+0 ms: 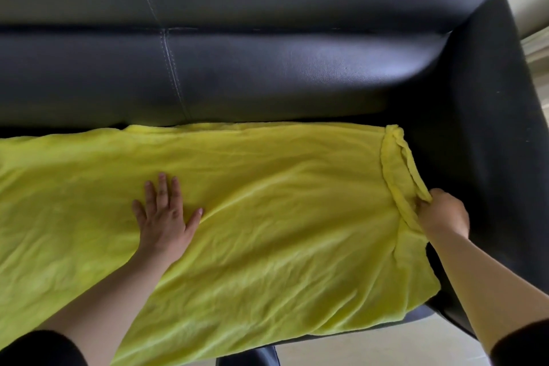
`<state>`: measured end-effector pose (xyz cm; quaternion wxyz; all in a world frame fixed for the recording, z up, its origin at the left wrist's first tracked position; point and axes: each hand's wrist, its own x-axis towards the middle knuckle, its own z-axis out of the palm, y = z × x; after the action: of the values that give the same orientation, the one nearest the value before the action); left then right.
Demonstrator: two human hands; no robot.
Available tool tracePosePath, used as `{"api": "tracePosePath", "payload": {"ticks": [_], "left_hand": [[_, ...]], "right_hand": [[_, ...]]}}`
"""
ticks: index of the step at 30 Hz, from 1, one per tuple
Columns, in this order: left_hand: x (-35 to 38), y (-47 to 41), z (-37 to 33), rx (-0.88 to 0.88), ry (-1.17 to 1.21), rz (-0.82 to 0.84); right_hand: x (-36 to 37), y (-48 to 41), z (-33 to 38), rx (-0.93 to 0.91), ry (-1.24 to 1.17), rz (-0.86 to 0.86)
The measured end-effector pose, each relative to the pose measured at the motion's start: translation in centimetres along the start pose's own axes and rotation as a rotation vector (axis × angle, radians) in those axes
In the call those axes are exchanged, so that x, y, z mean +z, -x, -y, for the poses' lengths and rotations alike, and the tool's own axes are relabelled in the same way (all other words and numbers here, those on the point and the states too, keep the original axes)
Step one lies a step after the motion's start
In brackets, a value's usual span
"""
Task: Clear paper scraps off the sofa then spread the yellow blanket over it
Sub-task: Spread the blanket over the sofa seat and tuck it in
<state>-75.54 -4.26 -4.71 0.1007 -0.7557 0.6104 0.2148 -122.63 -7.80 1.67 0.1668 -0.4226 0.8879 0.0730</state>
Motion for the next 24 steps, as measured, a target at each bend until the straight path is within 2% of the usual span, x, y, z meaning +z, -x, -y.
{"api": "tracePosePath", "payload": {"ticks": [5,10,13,16,21,24], "left_hand": [[0.0,0.1,-0.2,-0.034,-0.018,0.001],[-0.4,0.4,0.2,-0.034,0.012,-0.004],[-1.1,1.1,1.3,-0.051,0.037,-0.016],[-2.1,1.8,3.5,-0.071,0.1,-0.048],[-3.7,2.1,9.8,-0.112,0.131,-0.205],[-4.4,2.0,13.4,-0.146,0.164,-0.22]], "right_hand": [[0.0,-0.2,-0.3,-0.018,0.152,0.01],[-0.1,1.8,1.8,-0.008,0.105,-0.049],[0.7,5.8,5.8,-0.2,0.094,-0.109],[2.9,10.3,10.8,-0.411,0.029,-0.094],[6.7,17.8,19.7,-0.661,-0.089,0.245],[8.5,21.9,23.9,-0.787,-0.029,0.295]]}}
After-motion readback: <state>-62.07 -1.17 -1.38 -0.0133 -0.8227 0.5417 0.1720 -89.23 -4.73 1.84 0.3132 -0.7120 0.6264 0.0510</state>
